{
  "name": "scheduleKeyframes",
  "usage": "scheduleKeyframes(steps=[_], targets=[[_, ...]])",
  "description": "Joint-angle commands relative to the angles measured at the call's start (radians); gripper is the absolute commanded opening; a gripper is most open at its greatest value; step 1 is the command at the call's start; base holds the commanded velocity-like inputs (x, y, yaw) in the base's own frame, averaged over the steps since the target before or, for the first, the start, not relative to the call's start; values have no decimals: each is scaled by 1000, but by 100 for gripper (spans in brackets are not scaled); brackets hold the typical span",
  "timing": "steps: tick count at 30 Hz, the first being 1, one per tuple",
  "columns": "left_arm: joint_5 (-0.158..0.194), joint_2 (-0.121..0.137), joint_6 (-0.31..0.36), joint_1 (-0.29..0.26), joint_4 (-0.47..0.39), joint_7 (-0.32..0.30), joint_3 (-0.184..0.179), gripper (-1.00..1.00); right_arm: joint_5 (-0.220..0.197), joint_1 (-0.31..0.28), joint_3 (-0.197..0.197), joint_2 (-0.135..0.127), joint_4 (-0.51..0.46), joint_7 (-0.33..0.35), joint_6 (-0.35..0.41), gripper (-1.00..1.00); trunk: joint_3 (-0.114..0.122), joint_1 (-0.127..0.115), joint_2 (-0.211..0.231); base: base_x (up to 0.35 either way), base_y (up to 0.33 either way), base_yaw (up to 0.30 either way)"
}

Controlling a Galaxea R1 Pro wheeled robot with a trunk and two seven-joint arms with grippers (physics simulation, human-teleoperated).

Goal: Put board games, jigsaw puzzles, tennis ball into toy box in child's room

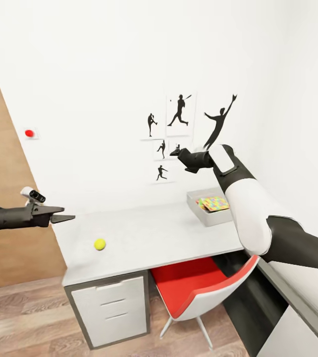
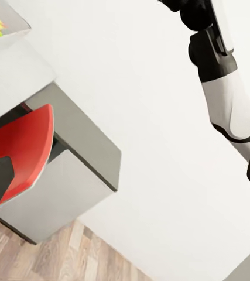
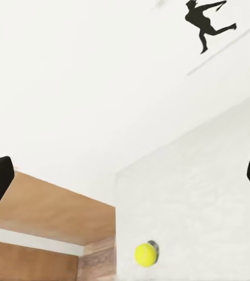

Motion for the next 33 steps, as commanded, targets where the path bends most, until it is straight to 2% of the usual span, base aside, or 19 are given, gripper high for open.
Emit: scheduleKeyframes(steps=[1, 11, 16, 19, 22, 25, 26, 28, 30, 31, 32, 33], targets=[[0, 4, 6, -2, 4, -6, -5, 100, -11, -1, -5, 1, -1, -11, 3, 100, -2, 1, -2, -151, 0, 241], [-5, 36, -54, -2, 137, -6, -2, 100, -11, 0, -2, 2, 3, -12, 6, 100, 8, 1, -2, -122, 0, 241], [-12, 48, -113, -2, 258, -6, -3, 100, -12, 0, -2, 3, 4, -22, 13, 100, 12, 1, -2, -67, 0, 241], [-37, 54, -145, -2, 317, -6, -4, 100, -13, -1, -2, 2, 5, -49, 16, 100, 15, 1, -2, -18, 0, 241], [-85, 71, -174, -2, 372, -6, -4, 100, -14, -1, -2, 3, 6, -81, 18, 100, 18, 1, -2, -7, 0, 241], [-146, 86, -230, -2, 443, -6, -3, 100, -15, -1, -2, 4, 6, -107, 22, 100, 20, 1, -2, -3, 0, 241], [-155, 87, -243, -2, 459, -5, -3, 100, -15, -1, -2, 4, 6, -111, 25, 100, 21, 1, -2, -2, 0, 241], [-171, 90, -280, -2, 509, 31, -3, 100, -15, -1, -2, 4, 6, -120, 34, 100, 23, 1, -2, -1, 0, 241], [-182, 92, -319, -2, 567, 109, -3, 100, -15, -1, -2, 7, 6, -130, 49, 100, 25, 1, -2, 0, 0, 241], [-184, 92, -327, -2, 578, 134, -4, 100, -15, -1, -2, 9, 6, -132, 52, 100, 26, 1, -2, 0, 0, 241], [-186, 91, -341, -2, 596, 191, -5, 100, -14, -2, -2, 14, 7, -139, 57, 100, 27, 1, -2, 0, 0, 242], [-187, 90, -347, -2, 603, 222, -5, 100, -13, -2, -2, 16, 8, -145, 59, 100, 28, 1, -2, 0, 0, 241]])
